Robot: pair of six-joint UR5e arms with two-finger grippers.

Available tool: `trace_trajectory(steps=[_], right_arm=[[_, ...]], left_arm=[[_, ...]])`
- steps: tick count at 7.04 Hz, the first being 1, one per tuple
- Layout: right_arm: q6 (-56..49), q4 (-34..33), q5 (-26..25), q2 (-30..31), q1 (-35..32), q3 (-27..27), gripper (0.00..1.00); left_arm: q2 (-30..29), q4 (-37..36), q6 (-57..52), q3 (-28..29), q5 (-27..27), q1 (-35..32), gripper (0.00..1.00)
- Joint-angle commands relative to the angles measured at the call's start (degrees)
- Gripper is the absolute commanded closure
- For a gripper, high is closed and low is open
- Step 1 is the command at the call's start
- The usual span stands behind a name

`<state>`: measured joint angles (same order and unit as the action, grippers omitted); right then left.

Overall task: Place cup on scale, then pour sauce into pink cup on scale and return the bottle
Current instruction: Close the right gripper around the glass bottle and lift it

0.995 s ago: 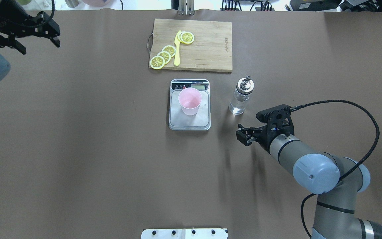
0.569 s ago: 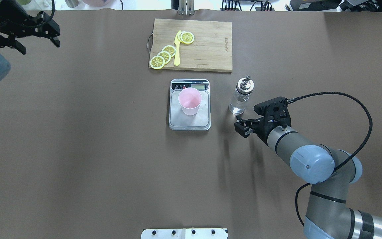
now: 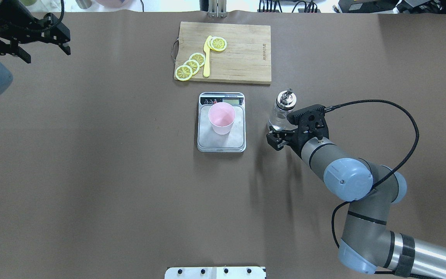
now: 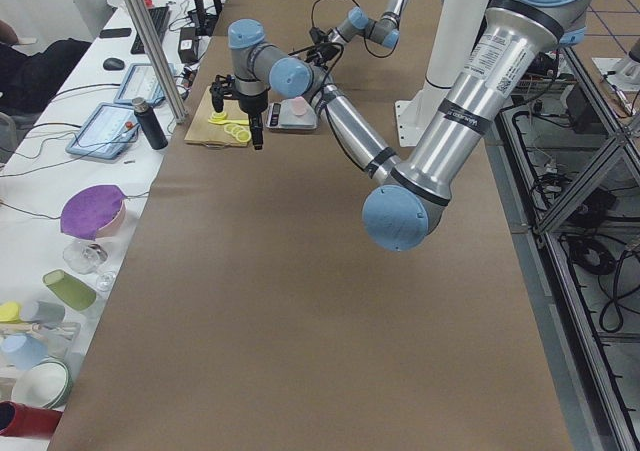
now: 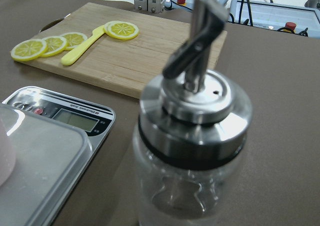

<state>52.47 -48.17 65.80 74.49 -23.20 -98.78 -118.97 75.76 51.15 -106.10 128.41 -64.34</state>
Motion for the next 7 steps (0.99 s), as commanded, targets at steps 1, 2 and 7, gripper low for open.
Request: trace_trajectory(steps=[1, 2, 7], right_arm=[[0.0, 0.0, 0.0, -1.9, -0.8, 1.9, 0.0], [0.1, 0.0, 0.0, -2.2, -0.8, 2.0, 0.0], [0.0, 0.0, 1.4, -2.4, -2.5, 2.8, 0.01]], left_arm=[[0.0, 0.0, 0.0, 0.1, 0.0, 0.0, 0.01], [0.1, 0.0, 0.0, 0.1, 0.0, 0.0, 0.01], [0.1, 0.0, 0.0, 0.0, 0.0, 0.0, 0.01]])
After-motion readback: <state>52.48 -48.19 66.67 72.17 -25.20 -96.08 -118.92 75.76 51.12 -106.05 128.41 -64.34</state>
